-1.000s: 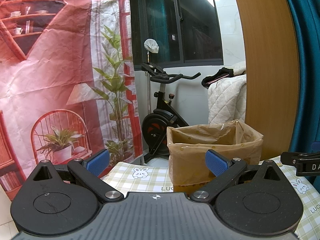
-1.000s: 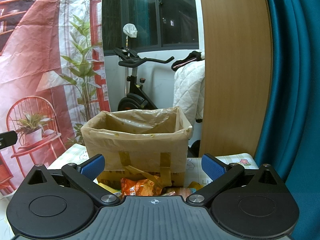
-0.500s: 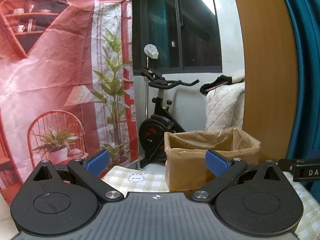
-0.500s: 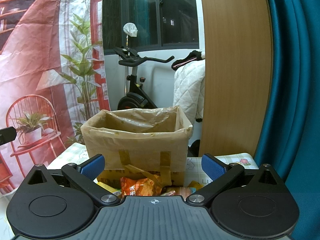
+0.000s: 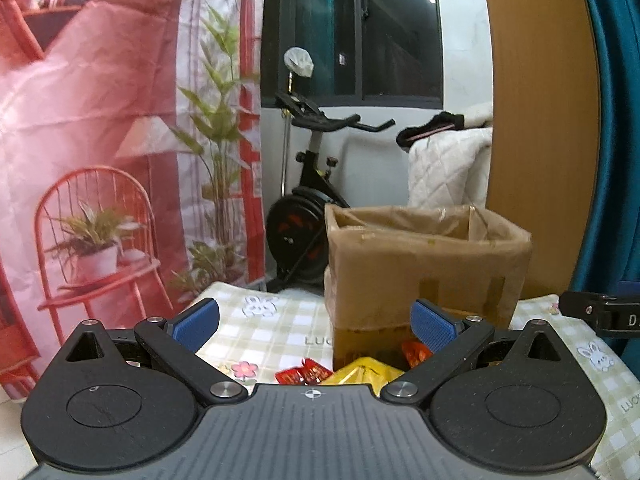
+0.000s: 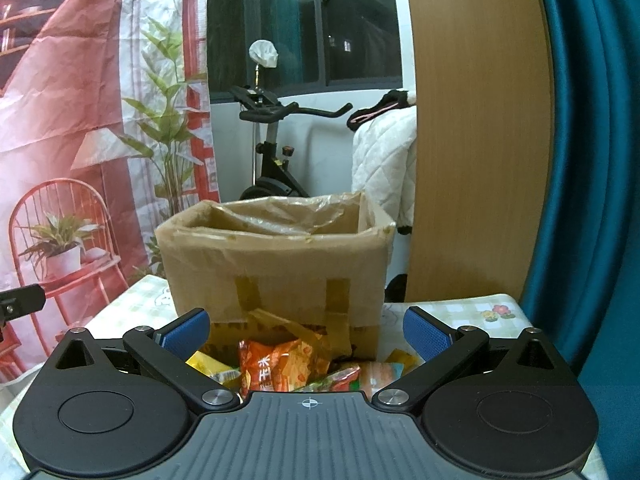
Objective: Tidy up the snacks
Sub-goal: 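Move the left tool down to the yellow chip bag and close on it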
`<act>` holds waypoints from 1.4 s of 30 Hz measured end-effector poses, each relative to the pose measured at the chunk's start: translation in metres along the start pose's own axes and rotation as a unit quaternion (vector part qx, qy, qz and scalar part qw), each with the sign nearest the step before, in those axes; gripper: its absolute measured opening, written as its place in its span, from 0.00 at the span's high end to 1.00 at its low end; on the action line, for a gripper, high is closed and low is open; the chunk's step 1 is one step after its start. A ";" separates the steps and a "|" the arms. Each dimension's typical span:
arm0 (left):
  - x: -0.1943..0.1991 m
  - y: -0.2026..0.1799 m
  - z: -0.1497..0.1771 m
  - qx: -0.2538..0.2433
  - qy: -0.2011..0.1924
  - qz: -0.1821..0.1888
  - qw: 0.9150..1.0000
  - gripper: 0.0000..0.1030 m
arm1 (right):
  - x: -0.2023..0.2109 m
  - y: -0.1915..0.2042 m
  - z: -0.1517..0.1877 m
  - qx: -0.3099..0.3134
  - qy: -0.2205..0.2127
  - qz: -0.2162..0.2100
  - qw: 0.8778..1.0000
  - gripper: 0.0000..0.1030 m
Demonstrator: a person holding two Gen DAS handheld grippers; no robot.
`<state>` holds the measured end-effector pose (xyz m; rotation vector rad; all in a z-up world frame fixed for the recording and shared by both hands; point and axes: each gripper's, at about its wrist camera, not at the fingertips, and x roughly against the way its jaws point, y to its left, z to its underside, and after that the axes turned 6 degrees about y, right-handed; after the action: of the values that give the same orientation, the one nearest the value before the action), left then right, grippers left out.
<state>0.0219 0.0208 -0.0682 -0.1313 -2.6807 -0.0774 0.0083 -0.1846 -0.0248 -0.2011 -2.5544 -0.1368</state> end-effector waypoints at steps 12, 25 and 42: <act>-0.045 0.011 0.039 0.004 0.046 0.044 0.998 0.02 | -0.056 -0.017 0.045 0.009 0.048 -0.003 0.999 0.00; -0.062 0.002 0.047 0.000 0.075 0.063 0.995 0.07 | -0.072 -0.033 0.059 0.017 0.062 0.005 0.998 0.00; -0.067 -0.003 0.067 0.003 0.105 0.079 0.991 0.08 | -0.074 -0.032 0.079 0.063 0.067 -0.018 0.996 0.07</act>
<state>0.0517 0.0171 -0.1581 -0.3164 -2.4508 -0.0324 0.0224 -0.2131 -0.1331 -0.0941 -2.4236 -0.0011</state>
